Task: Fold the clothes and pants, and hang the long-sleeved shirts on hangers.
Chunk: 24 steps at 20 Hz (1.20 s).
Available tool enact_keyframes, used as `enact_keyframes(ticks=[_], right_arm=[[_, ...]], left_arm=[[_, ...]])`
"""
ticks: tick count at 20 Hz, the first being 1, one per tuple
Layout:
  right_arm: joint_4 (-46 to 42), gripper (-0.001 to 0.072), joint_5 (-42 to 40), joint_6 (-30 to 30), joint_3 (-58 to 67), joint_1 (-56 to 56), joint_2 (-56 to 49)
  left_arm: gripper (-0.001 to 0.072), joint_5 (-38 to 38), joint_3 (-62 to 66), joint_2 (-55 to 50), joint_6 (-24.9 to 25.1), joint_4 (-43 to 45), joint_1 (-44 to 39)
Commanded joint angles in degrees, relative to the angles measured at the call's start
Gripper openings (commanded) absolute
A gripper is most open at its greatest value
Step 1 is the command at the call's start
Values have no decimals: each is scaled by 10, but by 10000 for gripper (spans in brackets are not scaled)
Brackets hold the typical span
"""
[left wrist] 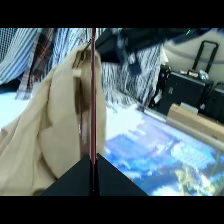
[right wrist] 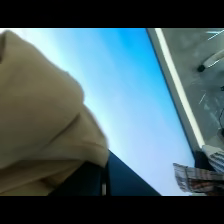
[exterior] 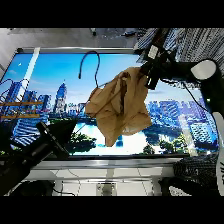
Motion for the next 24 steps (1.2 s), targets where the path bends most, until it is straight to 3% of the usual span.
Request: enact_keyframes(ticks=[1,5,11,20,24], right_arm=[[-18,33,43,5,5,1,36],[29,33,188,5,34,1,49],[149,34,285,4,55,2,48],[113,41,289,3,54,99,19],[112,149,229,2,54,101,1]], left_arm=[[21,8,-7,0,0,1,0],[21,17,-7,-4,0,1,0],[21,17,-7,-24,0,0,0],[21,18,-6,-19,0,-8,-2],[21,18,-6,-18,0,-8,-15]])
